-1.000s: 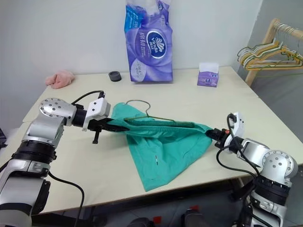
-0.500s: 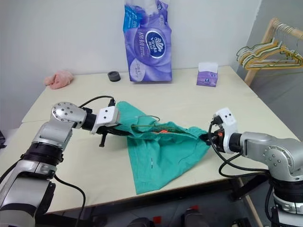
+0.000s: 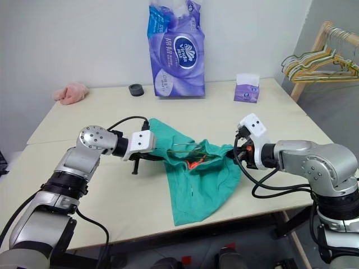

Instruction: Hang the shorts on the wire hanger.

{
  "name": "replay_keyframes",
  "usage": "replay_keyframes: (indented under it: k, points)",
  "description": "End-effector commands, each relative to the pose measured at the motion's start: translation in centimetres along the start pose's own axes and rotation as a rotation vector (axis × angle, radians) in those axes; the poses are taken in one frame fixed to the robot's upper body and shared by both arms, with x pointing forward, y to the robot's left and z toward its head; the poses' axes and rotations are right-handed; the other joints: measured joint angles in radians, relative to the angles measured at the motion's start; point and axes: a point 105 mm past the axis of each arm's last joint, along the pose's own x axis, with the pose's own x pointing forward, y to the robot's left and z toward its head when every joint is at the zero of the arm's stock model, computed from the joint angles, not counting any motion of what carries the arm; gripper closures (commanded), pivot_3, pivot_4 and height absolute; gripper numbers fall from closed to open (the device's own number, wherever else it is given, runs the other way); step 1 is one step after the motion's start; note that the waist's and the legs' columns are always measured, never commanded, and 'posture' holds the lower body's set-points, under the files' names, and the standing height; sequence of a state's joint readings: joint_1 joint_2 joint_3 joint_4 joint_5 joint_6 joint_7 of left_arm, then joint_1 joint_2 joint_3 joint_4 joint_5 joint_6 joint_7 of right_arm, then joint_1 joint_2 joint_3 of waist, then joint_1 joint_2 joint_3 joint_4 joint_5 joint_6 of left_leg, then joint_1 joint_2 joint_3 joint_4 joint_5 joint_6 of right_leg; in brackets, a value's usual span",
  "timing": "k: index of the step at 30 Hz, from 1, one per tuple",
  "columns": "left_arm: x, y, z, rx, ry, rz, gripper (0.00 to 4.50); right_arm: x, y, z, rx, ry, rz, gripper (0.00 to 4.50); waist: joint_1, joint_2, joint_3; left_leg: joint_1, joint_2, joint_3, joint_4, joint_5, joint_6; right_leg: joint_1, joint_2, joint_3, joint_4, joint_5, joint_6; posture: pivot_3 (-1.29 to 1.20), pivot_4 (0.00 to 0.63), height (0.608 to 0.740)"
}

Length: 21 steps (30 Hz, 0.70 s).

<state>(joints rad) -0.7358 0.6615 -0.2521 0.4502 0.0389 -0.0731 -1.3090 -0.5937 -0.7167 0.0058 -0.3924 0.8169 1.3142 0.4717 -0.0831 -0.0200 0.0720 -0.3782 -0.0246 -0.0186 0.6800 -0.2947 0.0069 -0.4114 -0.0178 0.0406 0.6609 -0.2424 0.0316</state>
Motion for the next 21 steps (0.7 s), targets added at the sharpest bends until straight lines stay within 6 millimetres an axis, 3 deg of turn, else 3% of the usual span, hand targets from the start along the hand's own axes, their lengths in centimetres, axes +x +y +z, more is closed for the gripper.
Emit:
replay_keyframes:
  k: [1, 7, 11, 15, 21]
  points:
    - [-0.1, 0.6, 0.8, 0.025, -0.029, 0.047, 4.50, -1.1, -0.1, 0.2, -0.098, -0.019, -0.026, 3.83, 0.001, 0.000, 0.000, 0.000, 0.000, 0.000, 0.000, 0.000, 0.000, 0.000, 0.000, 0.000, 0.000, 0.000, 0.000, -0.12, 0.050, 0.740]
    - [0.4, 0.1, 0.9, 0.013, -0.054, 0.042, 4.50, -3.0, -0.5, -2.7, -0.388, 0.135, -0.067, 1.77, 0.000, 0.000, 0.000, 0.000, 0.000, 0.000, 0.000, 0.000, 0.000, 0.000, 0.000, -0.001, -0.001, 0.000, 0.000, -0.12, 0.054, 0.740]
    - [0.7, -0.4, 1.0, 0.010, -0.062, 0.024, 4.50, -3.6, -2.0, -4.4, -0.525, 0.207, -0.143, 0.43, -0.002, 0.000, 0.000, 0.000, 0.000, 0.000, 0.000, 0.000, 0.000, 0.000, 0.000, 0.000, -0.001, 0.000, 0.000, -0.12, 0.054, 0.740]
    - [0.9, -0.7, 1.0, 0.009, -0.062, 0.013, 4.50, -3.5, -2.5, -5.2, -0.668, 0.195, -0.180, 0.43, -0.001, 0.000, 0.000, 0.000, 0.000, 0.001, 0.000, 0.000, 0.000, 0.000, 0.000, 0.000, -0.002, 0.000, 0.001, -0.12, 0.053, 0.740]
    - [1.0, -0.8, 0.9, 0.007, -0.060, 0.000, 4.50, -2.0, -3.4, -5.3, -0.896, 0.174, -0.248, 0.43, 0.000, 0.000, 0.000, 0.000, 0.000, 0.002, 0.000, 0.000, 0.000, 0.000, 0.000, 0.001, -0.001, 0.000, 0.001, -0.12, 0.053, 0.740]
